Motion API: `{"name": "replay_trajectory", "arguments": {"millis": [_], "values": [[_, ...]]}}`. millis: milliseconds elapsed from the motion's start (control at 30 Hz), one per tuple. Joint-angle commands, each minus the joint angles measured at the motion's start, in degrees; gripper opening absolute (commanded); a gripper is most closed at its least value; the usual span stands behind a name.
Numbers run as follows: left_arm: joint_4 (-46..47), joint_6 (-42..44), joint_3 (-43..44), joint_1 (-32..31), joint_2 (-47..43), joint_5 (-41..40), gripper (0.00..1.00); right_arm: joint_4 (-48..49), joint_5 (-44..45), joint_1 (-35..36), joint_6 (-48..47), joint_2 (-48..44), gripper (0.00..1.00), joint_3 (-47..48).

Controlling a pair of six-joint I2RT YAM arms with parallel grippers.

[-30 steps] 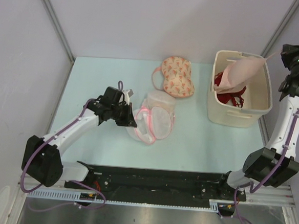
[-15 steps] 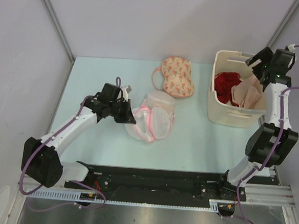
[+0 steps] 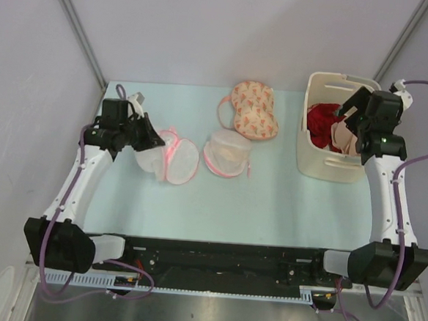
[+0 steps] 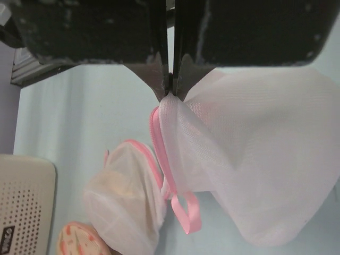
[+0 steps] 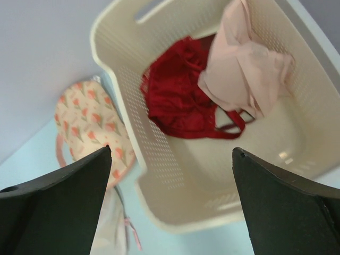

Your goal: Unzip the laundry bag and remove the bra

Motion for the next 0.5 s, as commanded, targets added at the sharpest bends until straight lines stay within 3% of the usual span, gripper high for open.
{"name": "replay_trajectory", "arguments": {"millis": [0, 100, 133, 167, 467], "values": [[-1.21, 1.89, -0.86, 4.78, 1.06, 0.52, 0.0, -6.38, 6.1, 2.19, -1.53, -4.94, 1.0, -3.64], [-1.3, 0.3, -2.71, 6.02, 1.42, -3.52, 0.44, -8.49, 7.34, 2.72, -2.32, -8.19, 1.0, -6.36], [-0.86, 0.04, -3.32, 6.02, 0.81, -3.7, 0.86, -8.76, 7.6, 2.72, -2.84, -8.99, 1.0, -6.98], [-0.25, -0.14, -3.59, 6.02, 0.19, -4.14, 1.0, -9.28, 7.51, 2.72, -3.02, -9.87, 1.0, -7.68], [5.47, -1.28, -8.07, 3.3, -8.86, -0.89, 1.0, -12.71, 5.76, 3.25, -5.75, -16.37, 1.0, -12.79]]}}
